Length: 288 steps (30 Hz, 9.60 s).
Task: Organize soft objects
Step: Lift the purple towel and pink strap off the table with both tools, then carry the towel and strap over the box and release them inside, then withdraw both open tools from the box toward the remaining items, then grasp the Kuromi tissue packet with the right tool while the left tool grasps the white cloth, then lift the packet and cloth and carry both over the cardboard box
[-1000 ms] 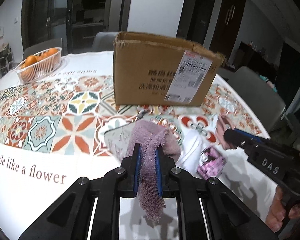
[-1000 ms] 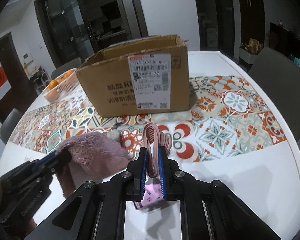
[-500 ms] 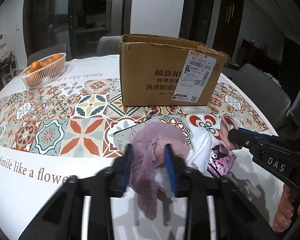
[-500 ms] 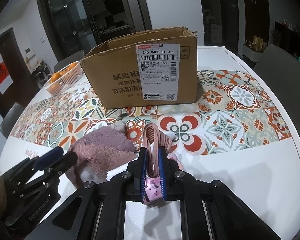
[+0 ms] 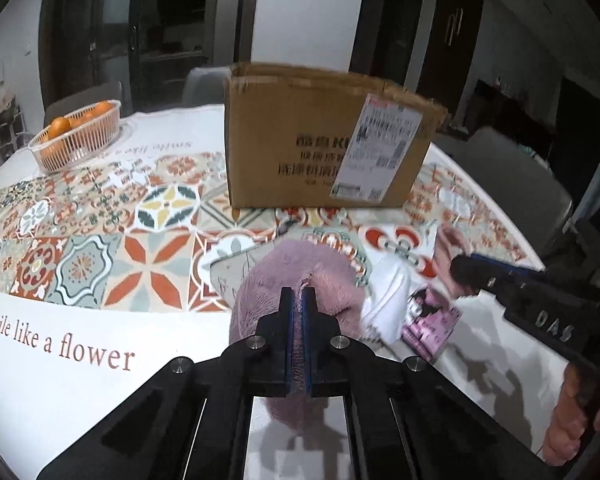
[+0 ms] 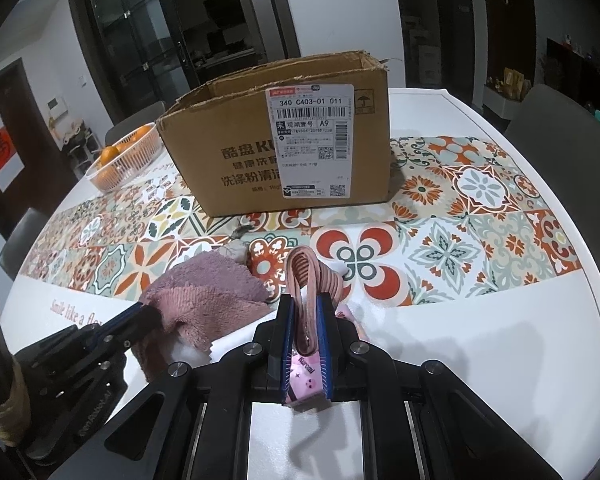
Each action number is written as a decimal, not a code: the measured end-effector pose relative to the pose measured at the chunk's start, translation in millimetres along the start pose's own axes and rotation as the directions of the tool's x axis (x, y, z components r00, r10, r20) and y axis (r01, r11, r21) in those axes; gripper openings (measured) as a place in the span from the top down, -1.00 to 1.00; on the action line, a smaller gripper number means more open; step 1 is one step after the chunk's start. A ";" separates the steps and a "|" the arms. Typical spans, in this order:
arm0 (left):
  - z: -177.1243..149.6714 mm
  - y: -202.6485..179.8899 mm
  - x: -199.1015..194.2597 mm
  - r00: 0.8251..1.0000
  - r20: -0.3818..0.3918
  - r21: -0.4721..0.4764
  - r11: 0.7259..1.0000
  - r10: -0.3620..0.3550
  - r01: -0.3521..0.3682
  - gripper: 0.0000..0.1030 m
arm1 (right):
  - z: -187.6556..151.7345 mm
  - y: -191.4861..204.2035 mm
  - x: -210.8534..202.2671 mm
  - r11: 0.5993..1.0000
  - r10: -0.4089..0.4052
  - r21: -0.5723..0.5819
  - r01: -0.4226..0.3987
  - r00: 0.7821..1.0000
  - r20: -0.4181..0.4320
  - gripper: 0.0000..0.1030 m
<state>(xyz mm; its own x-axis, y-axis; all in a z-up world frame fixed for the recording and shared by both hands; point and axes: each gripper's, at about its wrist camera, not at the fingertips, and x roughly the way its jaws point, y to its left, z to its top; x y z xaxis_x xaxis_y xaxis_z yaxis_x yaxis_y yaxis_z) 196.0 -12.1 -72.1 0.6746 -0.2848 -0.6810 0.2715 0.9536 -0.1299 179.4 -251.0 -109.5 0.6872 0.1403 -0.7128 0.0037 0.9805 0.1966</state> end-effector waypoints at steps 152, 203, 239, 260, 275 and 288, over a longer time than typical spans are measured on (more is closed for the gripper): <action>91.2 -9.2 -77.9 0.948 0.295 0.077 0.987 0.116 -0.144 -0.11 | 88.9 23.7 -77.5 0.994 -0.002 -0.108 0.034 0.957 0.290 -0.21; -52.7 -19.5 -23.8 0.986 0.024 0.084 0.982 0.166 -0.168 -0.21 | -38.2 4.8 -22.5 0.970 -0.044 -0.238 0.045 0.999 0.009 -0.57; -60.6 -6.8 50.0 0.976 -0.125 0.043 0.984 0.177 -0.173 0.51 | -45.5 -8.1 50.6 0.971 -0.031 -0.241 -0.005 0.989 -0.146 -0.54; -56.1 -11.1 16.8 0.985 -0.070 0.058 0.987 0.155 -0.151 0.82 | -51.5 4.6 16.0 0.970 -0.036 -0.243 0.012 0.995 -0.092 -0.46; -42.3 -14.1 -27.8 0.991 0.024 0.060 0.990 0.130 -0.131 0.82 | -44.3 16.6 -24.0 0.972 -0.024 -0.233 0.023 1.000 -0.001 -0.46; -18.5 -12.7 -50.4 0.986 0.117 0.053 0.991 0.115 -0.122 0.82 | -24.7 20.3 -42.0 0.983 -0.008 -0.180 0.023 0.996 0.085 -0.46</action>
<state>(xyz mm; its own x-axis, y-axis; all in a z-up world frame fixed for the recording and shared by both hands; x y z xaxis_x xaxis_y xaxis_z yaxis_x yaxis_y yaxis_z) 145.8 -8.0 -49.4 0.7771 -0.1825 -0.6023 0.2234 0.9747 -0.0072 132.7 -233.6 -92.2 0.7465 0.1205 -0.6543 -0.1114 0.9922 0.0557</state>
